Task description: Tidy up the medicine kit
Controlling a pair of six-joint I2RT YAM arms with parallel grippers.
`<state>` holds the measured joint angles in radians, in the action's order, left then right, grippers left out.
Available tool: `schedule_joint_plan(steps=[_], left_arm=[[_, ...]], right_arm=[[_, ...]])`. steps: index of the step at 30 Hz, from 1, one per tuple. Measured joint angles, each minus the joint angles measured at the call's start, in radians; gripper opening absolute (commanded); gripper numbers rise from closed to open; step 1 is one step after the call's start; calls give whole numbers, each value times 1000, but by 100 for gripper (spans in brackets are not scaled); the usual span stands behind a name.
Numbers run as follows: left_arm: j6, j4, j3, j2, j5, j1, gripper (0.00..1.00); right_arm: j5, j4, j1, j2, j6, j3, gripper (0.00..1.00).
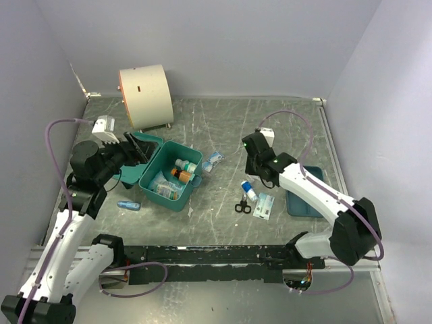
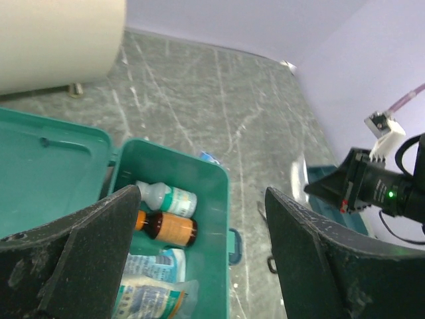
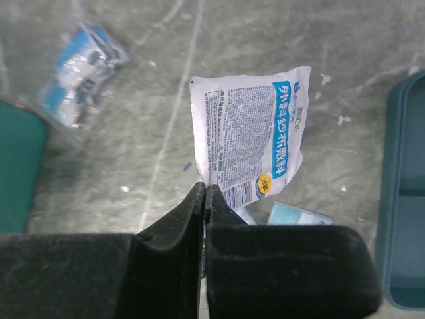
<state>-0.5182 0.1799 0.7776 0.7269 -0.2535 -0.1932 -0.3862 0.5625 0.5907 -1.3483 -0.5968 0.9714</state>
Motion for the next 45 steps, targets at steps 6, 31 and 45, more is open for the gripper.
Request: schedule_joint_plan(steps=[6, 31, 45], left_arm=[[-65, -73, -11, 82, -125, 0, 85], [459, -177, 48, 251, -623, -72, 88], [1060, 269, 265, 441, -821, -151, 83]], right_arm=[[106, -97, 0, 79, -9, 0, 0], [1169, -191, -1, -14, 325, 196, 0], [1405, -183, 16, -29, 343, 212, 0]])
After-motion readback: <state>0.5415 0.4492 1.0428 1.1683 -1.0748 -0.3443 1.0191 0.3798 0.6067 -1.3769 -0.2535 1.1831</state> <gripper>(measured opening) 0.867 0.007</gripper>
